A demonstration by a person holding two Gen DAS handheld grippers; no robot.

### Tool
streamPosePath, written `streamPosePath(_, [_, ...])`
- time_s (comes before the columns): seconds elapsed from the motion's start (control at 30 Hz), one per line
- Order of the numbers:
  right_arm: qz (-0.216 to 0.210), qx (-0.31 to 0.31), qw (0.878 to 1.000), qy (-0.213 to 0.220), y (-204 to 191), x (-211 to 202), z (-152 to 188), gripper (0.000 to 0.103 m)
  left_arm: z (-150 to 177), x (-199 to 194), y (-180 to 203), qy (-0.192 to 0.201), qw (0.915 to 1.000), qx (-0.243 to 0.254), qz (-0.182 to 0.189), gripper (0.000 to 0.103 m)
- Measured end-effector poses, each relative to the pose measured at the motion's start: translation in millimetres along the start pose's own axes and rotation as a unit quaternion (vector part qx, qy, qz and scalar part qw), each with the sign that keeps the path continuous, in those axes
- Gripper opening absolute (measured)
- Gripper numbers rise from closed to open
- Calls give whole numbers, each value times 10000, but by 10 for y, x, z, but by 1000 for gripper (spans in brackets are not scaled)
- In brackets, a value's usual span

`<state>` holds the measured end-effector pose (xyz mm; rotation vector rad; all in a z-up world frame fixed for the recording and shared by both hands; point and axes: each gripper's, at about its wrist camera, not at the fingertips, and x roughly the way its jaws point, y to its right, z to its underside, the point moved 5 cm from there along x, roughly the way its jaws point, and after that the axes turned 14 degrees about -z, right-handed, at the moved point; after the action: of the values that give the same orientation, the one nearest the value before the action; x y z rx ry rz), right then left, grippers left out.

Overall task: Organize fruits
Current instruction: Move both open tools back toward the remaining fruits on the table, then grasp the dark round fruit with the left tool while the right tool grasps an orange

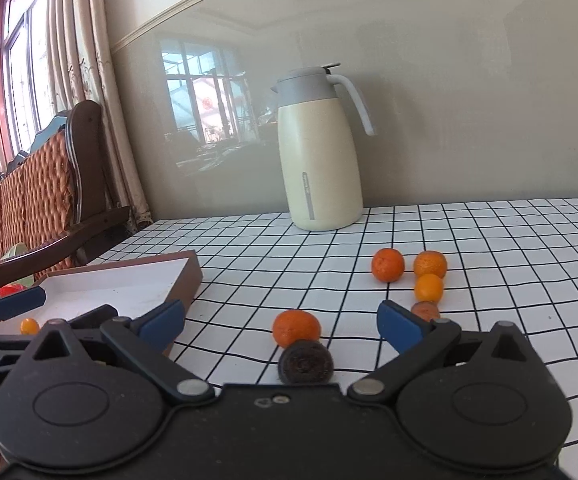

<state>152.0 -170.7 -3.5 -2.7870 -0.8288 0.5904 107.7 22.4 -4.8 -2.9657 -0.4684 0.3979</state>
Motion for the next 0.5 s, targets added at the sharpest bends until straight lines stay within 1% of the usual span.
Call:
streamPosePath(0.2, [277, 309, 9991, 108, 249, -116, -11, 97, 57, -48, 367, -41, 9990, 209, 394, 103])
streamPosePath(0.3, [402, 403, 9983, 135, 349, -156, -11, 97, 103, -51, 531, -138, 9979, 301, 554, 103])
streamPosePath(0.5, [619, 513, 9967, 101, 513, -223, 12, 97, 184, -48, 837, -319, 9958, 446, 730, 103])
